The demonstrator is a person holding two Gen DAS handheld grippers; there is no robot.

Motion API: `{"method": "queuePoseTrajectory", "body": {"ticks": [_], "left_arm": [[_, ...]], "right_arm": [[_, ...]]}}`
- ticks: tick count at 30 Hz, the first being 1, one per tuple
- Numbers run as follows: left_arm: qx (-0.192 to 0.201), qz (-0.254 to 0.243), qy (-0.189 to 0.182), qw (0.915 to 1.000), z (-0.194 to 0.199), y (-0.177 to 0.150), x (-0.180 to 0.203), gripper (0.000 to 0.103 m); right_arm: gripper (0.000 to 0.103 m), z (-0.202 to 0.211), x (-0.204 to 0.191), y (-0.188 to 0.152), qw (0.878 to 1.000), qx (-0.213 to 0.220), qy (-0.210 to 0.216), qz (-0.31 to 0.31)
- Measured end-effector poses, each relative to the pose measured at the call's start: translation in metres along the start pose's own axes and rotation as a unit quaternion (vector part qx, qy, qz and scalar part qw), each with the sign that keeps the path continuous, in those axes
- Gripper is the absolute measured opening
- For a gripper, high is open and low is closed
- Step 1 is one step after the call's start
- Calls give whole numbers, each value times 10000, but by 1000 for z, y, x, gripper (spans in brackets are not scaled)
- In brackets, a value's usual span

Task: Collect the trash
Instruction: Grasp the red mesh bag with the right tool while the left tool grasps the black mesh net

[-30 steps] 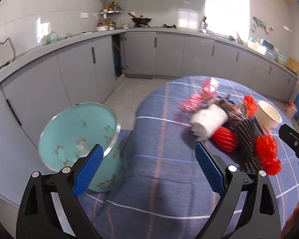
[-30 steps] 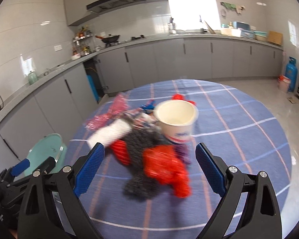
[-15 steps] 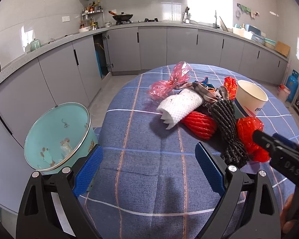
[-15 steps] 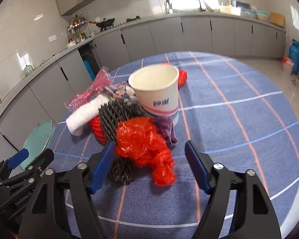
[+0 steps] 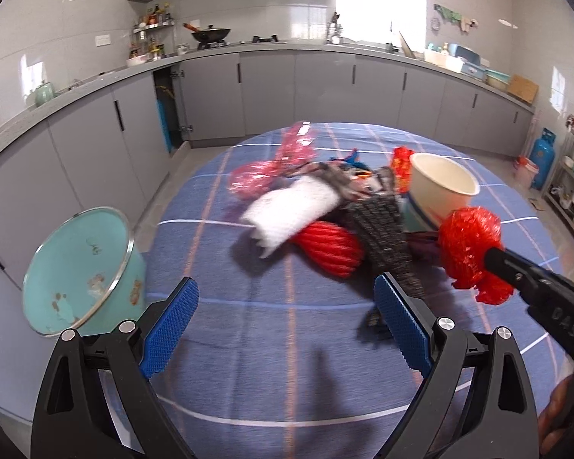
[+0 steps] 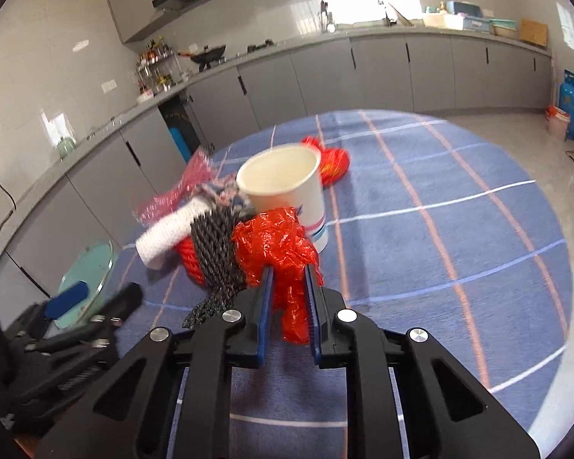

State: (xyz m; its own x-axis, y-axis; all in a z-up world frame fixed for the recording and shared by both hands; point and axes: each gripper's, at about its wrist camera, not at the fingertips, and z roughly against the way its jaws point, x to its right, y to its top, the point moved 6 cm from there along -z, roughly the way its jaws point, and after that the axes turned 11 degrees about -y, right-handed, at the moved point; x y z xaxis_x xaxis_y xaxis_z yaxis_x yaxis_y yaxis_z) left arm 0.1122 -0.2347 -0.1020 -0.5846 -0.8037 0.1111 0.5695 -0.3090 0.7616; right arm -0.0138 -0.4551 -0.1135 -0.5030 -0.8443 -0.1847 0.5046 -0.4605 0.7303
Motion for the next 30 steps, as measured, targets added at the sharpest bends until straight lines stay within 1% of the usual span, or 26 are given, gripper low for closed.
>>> {"method": "queuePoseTrajectory", "body": {"ticks": [5,10,13,15,16,17,20,21,23,24,25,26,30], "left_arm": [[-113,-149,-215,9996,-18,3,31,91],[-348,-179,-314,9987,-40,-2,54,89],[-577,-279,-260,9976,-54,-9,63,76],[-744,-206,-293,9966,-62,-14,63,72],[-798,-141,-303,9963,-64,-16,62,68],[-844,-116,-305,9959,-66,-19,61,60],[-908,-71,-385,9951,-69,-20,59,44],[-916,-48,-413,9949,-69,-20,59,42],[-928,-32,-487,9945,-68,-21,59,33],[-918,-64,-507,9945,-67,-21,59,32],[-888,-125,-521,9946,-65,-21,60,28],[-866,-163,-540,9946,-63,-22,63,26],[-746,-221,-622,9950,-50,-20,60,25]], "right_arm": [[16,21,20,11,9989,353,-293,-82],[16,22,39,14,9979,352,-426,-327],[16,20,45,13,9977,316,-448,-396],[16,20,43,12,9977,314,-450,-404],[16,20,43,12,9977,316,-445,-399],[16,20,42,12,9977,319,-449,-384],[16,20,41,12,9977,321,-451,-383],[16,20,40,12,9977,320,-451,-383],[16,20,40,11,9977,335,-469,-366],[16,21,38,12,9976,346,-482,-353],[16,22,37,12,9976,356,-494,-342],[16,22,36,12,9975,367,-500,-336],[16,26,30,14,9972,443,-519,-305]]}}
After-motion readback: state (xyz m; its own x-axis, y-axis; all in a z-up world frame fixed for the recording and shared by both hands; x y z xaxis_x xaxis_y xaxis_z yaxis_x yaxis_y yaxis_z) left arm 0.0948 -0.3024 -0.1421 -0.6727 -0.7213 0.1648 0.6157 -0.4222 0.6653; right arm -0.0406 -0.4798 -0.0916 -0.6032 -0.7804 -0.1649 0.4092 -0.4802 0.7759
